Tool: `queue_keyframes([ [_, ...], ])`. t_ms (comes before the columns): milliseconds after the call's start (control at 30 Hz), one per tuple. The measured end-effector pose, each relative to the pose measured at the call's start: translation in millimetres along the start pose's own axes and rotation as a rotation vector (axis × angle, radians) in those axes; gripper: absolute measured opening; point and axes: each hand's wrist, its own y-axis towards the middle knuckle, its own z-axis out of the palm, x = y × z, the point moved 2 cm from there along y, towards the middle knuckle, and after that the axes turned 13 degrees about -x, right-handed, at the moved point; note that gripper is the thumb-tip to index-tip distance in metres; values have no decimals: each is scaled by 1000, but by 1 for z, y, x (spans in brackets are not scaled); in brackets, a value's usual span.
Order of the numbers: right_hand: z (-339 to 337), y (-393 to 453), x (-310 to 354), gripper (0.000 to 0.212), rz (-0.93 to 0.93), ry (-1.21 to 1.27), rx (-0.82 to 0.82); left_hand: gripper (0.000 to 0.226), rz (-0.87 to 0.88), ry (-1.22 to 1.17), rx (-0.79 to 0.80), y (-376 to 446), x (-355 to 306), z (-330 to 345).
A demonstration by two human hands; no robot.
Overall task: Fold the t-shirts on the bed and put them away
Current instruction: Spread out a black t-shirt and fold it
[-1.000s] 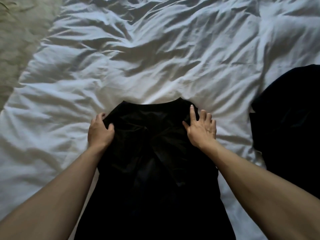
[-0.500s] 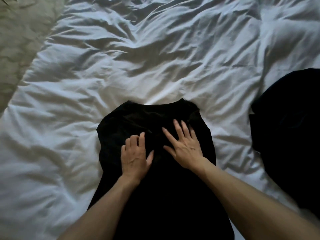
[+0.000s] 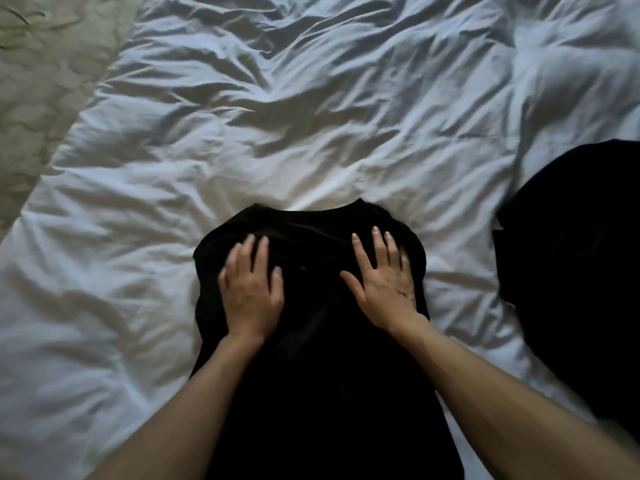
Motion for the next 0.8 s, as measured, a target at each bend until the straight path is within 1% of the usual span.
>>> queue_keyframes([
  [33,2,1,-4,73,19,-27,50,60,-55,24,-3,12,7,0],
  [67,3,2,-8,75,34,-38,96,63,-100,48,23,22,14,1],
  [100,4,4,-11,76,34,-35,105,67,-133,72,72,32,20,2],
  [133,4,7,-14,75,24,-25,90,72,-156,95,122,41,26,2],
  [200,-1,21,-20,75,16,-19,-27,78,-179,114,189,62,33,1],
  [233,-5,29,-24,77,51,-24,-96,80,-194,107,219,74,36,2],
  [267,-11,39,-29,79,112,-26,-110,82,-223,80,261,86,40,4],
  [300,-15,50,-35,83,184,-13,-50,81,-264,30,307,97,43,7],
  [333,-17,62,-40,84,250,8,57,76,-301,-30,347,106,47,10],
  [400,-19,82,-49,74,313,40,210,56,-319,-101,397,118,51,14],
  [433,-22,88,-51,65,301,52,252,44,-303,-116,417,119,51,13],
  [500,-24,99,-54,45,240,95,305,29,-254,-177,433,125,46,13],
  [567,-26,102,-55,30,182,164,327,27,-246,-243,427,130,40,9],
  [700,-35,126,-61,21,181,201,194,24,-217,-252,358,163,31,8],
  [800,-45,149,-66,23,232,179,103,23,-213,-256,275,190,23,8],
])
